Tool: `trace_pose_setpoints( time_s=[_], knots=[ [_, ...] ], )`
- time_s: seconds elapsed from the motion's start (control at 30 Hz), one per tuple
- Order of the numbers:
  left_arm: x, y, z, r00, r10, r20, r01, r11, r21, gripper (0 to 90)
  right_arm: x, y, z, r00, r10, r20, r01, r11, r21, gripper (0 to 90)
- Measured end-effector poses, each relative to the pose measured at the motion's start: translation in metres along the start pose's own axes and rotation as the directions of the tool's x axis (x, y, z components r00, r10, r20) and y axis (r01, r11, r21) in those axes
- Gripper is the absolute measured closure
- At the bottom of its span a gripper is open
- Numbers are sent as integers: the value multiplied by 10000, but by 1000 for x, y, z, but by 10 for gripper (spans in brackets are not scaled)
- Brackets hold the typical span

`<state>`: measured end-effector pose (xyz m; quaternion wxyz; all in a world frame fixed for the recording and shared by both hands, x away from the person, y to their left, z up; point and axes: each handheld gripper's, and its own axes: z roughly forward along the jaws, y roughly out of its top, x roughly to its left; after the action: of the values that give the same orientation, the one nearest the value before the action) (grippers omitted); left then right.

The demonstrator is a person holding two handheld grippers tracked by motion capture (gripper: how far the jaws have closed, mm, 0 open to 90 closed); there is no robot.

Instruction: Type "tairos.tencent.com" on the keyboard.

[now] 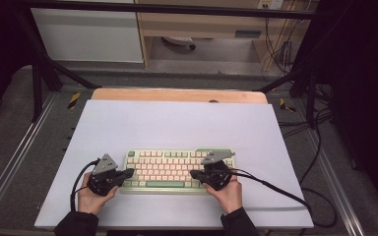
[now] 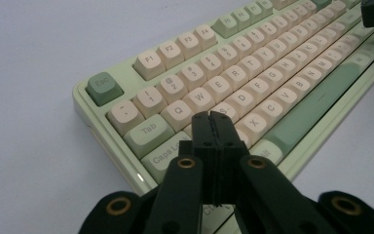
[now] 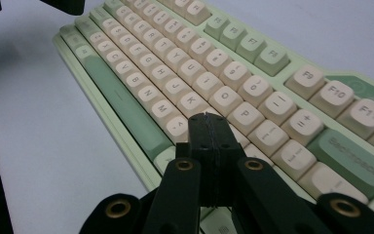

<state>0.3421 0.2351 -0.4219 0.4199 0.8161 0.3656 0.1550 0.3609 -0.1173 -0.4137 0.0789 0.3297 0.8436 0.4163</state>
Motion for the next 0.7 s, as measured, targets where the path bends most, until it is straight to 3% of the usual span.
trace_pose_setpoints(
  time_s=[0.7],
  knots=[
    [-12, 12, 7, 9997, 211, 94, -212, 9998, 26, 898, -21, -28, -29, 9985, 512, 193, -508, 9986, -177, 900]
  ],
)
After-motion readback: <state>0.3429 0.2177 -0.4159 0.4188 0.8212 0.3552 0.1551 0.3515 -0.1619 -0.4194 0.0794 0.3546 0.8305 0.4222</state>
